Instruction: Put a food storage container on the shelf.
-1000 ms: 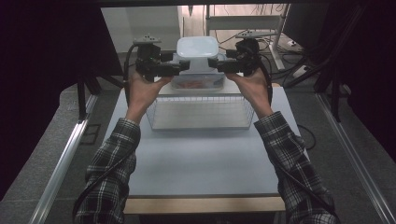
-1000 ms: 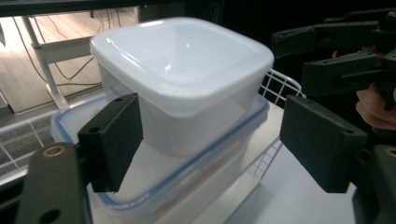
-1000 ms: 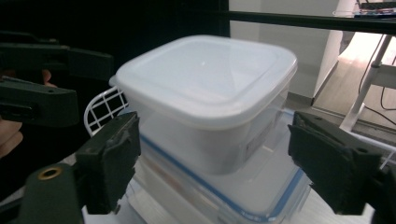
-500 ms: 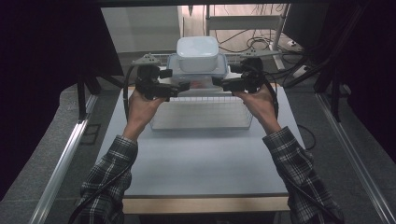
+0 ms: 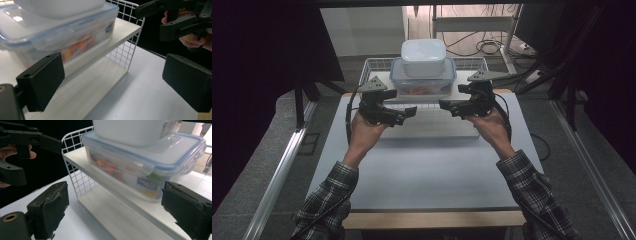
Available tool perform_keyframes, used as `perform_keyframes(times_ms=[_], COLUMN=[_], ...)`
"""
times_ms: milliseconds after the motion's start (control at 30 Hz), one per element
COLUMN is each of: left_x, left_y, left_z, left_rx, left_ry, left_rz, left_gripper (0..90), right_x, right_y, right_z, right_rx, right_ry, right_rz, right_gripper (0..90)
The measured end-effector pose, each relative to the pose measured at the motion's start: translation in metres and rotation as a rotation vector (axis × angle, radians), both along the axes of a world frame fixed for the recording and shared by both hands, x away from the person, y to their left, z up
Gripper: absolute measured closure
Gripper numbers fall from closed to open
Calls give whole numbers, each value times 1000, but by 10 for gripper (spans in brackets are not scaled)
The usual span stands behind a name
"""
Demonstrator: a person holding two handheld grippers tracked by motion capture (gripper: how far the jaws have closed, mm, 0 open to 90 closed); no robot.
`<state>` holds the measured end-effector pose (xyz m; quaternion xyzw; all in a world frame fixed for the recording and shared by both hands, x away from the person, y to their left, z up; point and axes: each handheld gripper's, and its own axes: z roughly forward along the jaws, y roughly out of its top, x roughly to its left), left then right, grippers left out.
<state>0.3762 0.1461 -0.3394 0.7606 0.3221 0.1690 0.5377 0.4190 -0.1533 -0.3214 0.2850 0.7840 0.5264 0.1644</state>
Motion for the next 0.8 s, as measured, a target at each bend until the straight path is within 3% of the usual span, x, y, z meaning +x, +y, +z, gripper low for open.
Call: perform_keyframes(times_ms=[533, 800], left_x=[-23, -35], left_y=[4, 6], left_z=[-38, -53], left_rx=[-13, 16], left_ry=[35, 33], left_rz=[-48, -46], left_gripper=[36, 23], right_x=[-24, -36], right_y=[-6, -9], right_z=[-27, -44], right_rx=[-44, -55], right_ry=[35, 49], right_rz=[49, 63], right_gripper=[35, 20])
